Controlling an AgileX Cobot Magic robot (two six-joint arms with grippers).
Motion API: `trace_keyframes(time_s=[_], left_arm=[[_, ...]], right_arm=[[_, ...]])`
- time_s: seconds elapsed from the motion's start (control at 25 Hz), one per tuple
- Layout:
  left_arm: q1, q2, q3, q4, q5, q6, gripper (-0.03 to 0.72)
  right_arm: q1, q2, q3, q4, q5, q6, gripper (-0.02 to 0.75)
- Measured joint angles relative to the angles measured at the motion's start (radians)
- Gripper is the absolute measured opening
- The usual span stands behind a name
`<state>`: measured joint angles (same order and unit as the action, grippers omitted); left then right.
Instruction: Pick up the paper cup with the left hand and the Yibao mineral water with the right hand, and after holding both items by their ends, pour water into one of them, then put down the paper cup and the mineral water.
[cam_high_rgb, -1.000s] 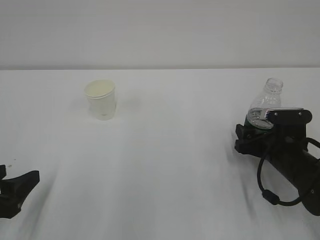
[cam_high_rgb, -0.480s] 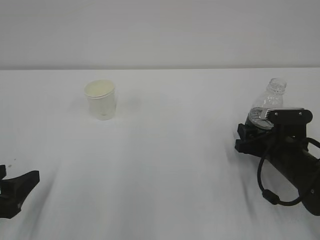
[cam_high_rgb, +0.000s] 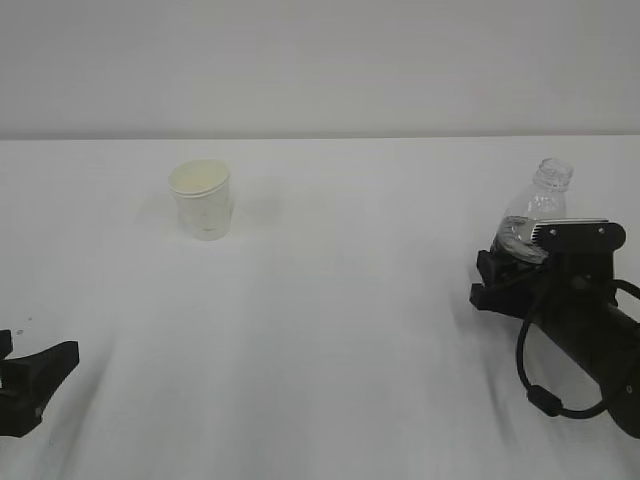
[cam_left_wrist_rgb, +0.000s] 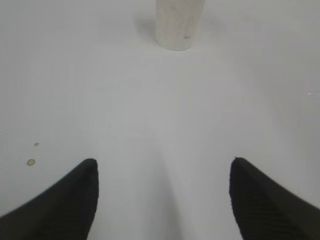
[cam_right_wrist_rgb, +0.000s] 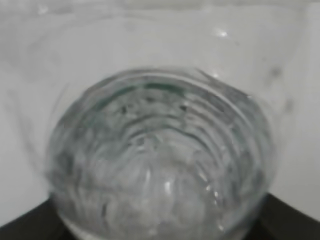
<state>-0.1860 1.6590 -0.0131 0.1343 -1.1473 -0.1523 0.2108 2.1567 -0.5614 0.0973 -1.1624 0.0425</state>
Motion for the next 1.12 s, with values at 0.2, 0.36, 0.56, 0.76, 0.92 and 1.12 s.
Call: trace_keyframes(time_s=[0.2,0.36,0.56,0.76,0.92,1.12], left_arm=[[0.0,0.0,0.0,0.0,0.0,0.0,0.589],[0.0,0.0,0.0,0.0,0.0,0.0,0.589],[0.0,0.0,0.0,0.0,0.0,0.0,0.589],[0.0,0.0,0.0,0.0,0.0,0.0,0.589],[0.0,0.0,0.0,0.0,0.0,0.0,0.589],[0.0,0.0,0.0,0.0,0.0,0.0,0.589]], right_arm=[[0.0,0.0,0.008,-0.025,-0.006,0.0,0.445],[0.0,-0.035,0.024,-0.035,0.025,0.0,0.444],[0.0,-0.094,0.03,-0.038,0.04,-0.002,0.444],[0.0,-0.13,0.033,-0.062,0.04,-0.002,0.444],[0.0,-0.151,0.035,-0.077,0.041,-0.002,0.444],[0.0,-0.199,0.061,-0.097,0.041,-0.004,0.444]])
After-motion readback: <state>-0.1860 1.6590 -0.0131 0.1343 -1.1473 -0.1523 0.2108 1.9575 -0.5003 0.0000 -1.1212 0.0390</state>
